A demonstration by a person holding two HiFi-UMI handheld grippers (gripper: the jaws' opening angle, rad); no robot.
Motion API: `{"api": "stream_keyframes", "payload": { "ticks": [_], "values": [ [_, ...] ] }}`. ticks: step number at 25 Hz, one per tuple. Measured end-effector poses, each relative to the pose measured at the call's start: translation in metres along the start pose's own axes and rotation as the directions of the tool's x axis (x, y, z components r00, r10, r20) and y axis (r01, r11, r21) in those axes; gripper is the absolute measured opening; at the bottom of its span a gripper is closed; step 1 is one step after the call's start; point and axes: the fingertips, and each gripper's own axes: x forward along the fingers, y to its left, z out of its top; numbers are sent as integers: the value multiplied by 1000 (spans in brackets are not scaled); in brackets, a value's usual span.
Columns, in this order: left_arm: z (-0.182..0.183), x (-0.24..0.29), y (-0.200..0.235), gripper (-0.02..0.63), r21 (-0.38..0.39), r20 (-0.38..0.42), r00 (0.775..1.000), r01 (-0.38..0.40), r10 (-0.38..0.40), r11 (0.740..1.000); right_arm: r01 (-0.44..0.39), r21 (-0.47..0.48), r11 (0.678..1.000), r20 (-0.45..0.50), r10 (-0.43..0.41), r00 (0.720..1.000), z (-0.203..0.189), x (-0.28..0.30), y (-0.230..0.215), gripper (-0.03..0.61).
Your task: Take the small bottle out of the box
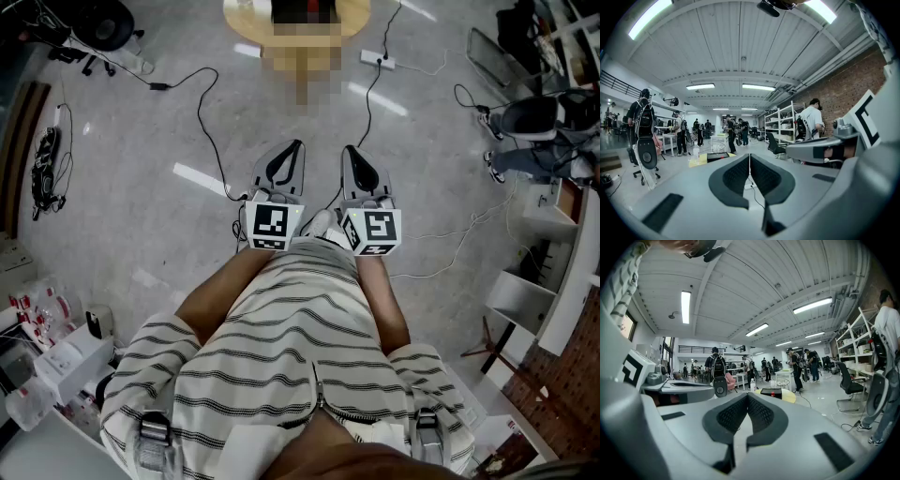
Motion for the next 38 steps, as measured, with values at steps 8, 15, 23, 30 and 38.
{"api": "stream_keyframes", "payload": {
  "ticks": [8, 15, 23, 30, 38],
  "values": [
    [-4, 9, -3, 23, 6, -10, 1000, -7, 7, 1000, -5, 1, 1000, 3, 5, 1000, -3, 5, -10, 18],
    [-7, 35, -23, 23, -10, -15, 1000, 7, -7, 1000, -34, -25, 999, -7, 34, 999, -6, 12, -34, 18],
    [-22, 49, -45, 25, -6, -60, 998, -10, 9, 1000, -50, -19, 999, -19, 50, 999, -17, 12, -61, 18],
    [-33, 69, -36, 23, -19, -78, 997, -23, 21, 1000, -77, -25, 997, -44, 76, 996, -27, 34, -67, 18],
    [-31, 137, -13, 24, -39, -70, 997, -40, 37, 998, -104, -60, 993, -60, 101, 993, -17, 93, -102, 18]
  ]
}}
